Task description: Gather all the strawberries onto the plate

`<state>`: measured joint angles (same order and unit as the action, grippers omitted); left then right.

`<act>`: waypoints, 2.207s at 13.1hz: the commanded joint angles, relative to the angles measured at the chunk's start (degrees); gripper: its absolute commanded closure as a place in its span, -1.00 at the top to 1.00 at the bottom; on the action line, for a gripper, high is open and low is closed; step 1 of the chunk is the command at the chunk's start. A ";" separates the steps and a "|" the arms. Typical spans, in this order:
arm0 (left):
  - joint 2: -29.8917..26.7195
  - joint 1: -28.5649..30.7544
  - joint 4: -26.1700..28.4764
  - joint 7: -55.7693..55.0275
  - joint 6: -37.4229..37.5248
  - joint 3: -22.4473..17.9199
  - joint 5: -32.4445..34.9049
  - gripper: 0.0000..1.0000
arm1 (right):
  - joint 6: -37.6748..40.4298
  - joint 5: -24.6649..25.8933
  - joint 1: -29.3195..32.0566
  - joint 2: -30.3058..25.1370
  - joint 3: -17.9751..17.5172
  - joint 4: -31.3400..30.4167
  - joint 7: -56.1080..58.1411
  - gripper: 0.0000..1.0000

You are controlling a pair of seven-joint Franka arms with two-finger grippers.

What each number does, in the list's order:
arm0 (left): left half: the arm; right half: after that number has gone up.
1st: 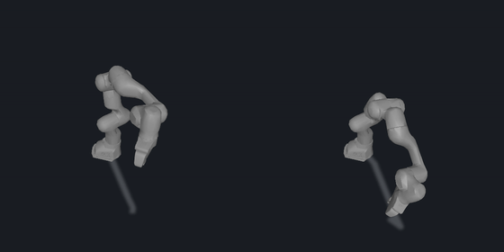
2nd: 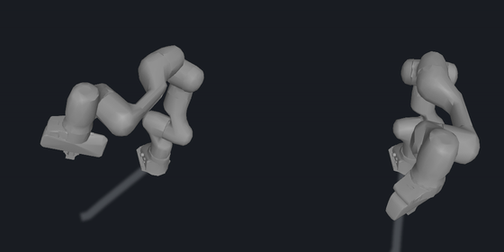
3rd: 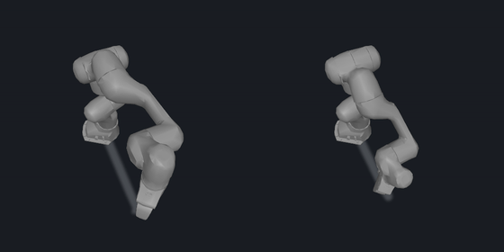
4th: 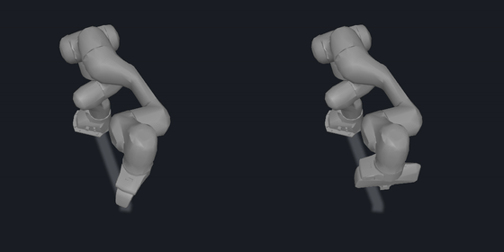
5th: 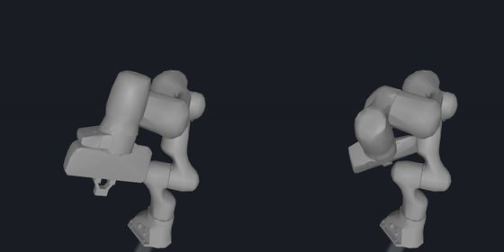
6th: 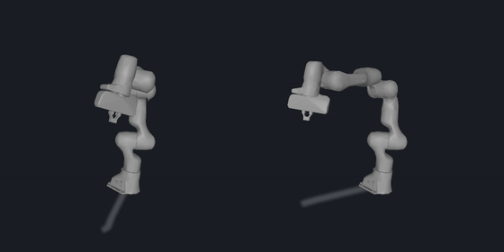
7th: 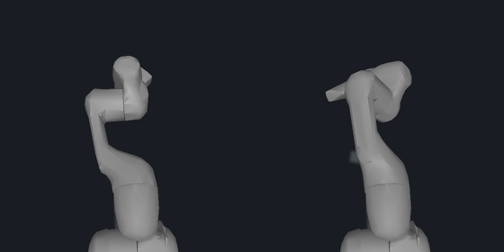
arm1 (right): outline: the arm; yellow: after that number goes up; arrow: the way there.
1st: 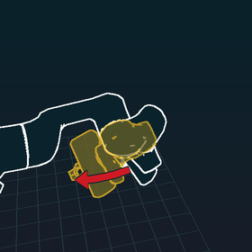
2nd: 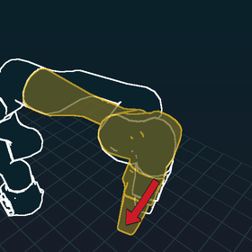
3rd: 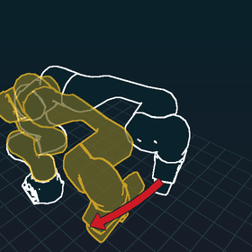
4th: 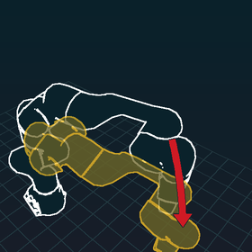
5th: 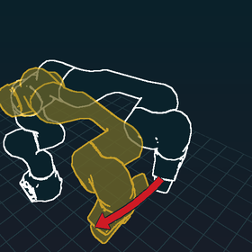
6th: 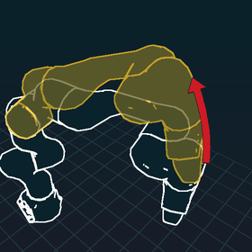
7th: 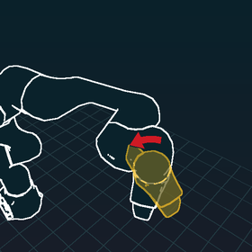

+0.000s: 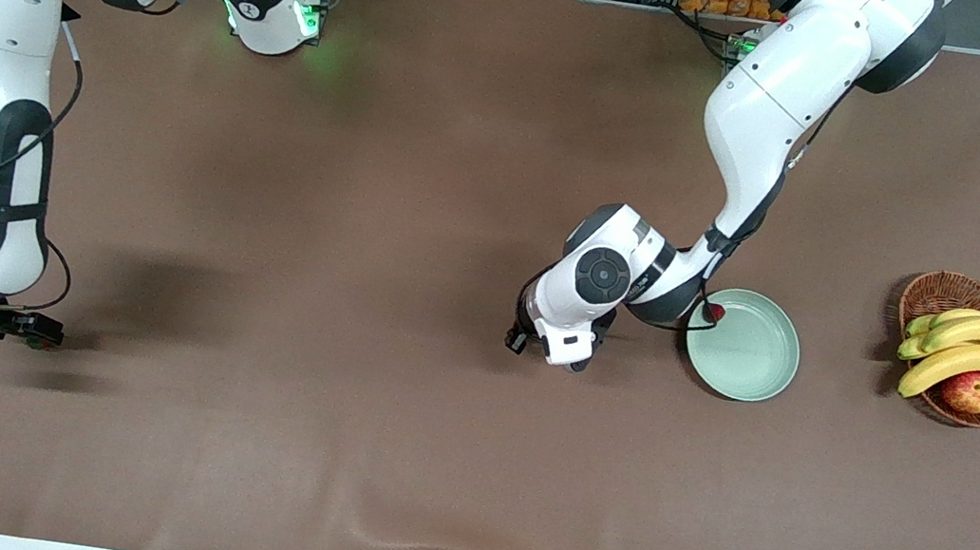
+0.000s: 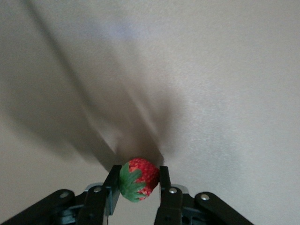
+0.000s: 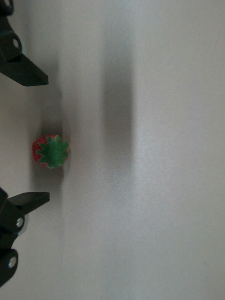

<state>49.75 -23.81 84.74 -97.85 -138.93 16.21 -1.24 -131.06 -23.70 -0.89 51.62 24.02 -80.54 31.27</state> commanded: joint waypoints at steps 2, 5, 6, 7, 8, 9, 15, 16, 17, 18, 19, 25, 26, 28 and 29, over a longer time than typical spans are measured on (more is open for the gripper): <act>-5.43 2.18 -0.71 1.16 8.30 -0.31 0.71 -1.00 | -3.14 -0.91 3.17 1.37 -3.62 1.00 0.90 1.00; -11.58 5.69 -0.45 10.44 19.53 -0.39 1.85 -1.00 | -3.33 -0.91 3.97 1.55 -4.33 1.09 0.90 0.79; -13.43 6.92 -0.54 15.01 23.23 -0.39 1.86 -1.00 | -3.24 -0.91 3.97 1.55 -4.33 1.09 0.90 0.17; -15.10 8.67 -0.54 18.80 26.22 -0.39 1.95 -1.00 | -3.24 -0.91 3.97 1.55 -4.33 1.09 0.81 -0.36; -16.34 10.52 -0.45 22.93 29.56 -0.31 1.95 -1.00 | -3.07 -0.91 3.97 1.46 -4.33 1.09 0.81 -0.77; -17.05 12.02 -0.28 26.97 32.72 -0.39 1.95 -1.00 | -2.98 -0.83 3.88 1.38 -4.33 1.09 0.81 -1.00; -17.93 19.14 5.17 38.52 38.38 -0.39 8.08 -1.00 | -0.27 -0.56 1.52 -0.90 -4.42 1.79 4.06 -1.00; -17.67 19.76 5.87 38.61 38.38 -0.39 9.06 -1.00 | 1.14 -0.56 0.03 -1.43 -4.42 2.84 4.50 -1.00; -17.23 20.37 6.14 38.61 38.38 -0.48 10.81 -1.00 | 2.89 -0.56 -1.55 -1.96 -4.42 3.98 4.50 -1.00; -16.53 21.16 7.19 38.61 37.77 -0.39 13.43 -1.00 | 4.83 -0.56 -3.31 -2.23 -4.42 5.21 4.50 -1.00; -16.27 21.95 7.98 38.61 36.81 -0.39 15.29 -1.00 | 6.67 -0.47 -5.07 -2.32 -4.34 6.18 4.50 -1.00; -13.89 24.95 11.59 38.61 30.56 -0.39 17.85 0.11 | 8.80 -2.74 -21.40 -5.39 -4.69 7.51 4.06 -1.00; -13.98 24.86 11.59 38.52 30.56 -0.39 17.94 0.68 | 8.80 -5.02 -24.13 -5.74 -4.34 7.51 4.06 -1.00; -15.81 24.78 11.42 38.52 31.34 -0.39 17.94 1.00 | 8.80 -8.98 -29.40 -5.83 -4.25 7.24 3.89 -1.00; -17.48 24.78 11.33 38.52 31.96 -0.13 17.94 1.00 | 8.71 -10.22 -31.26 -5.83 -4.42 7.33 3.89 -1.00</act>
<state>36.02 0.80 95.29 -59.61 -107.78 15.45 15.29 -122.92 -30.72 -29.05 46.90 18.93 -72.22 34.50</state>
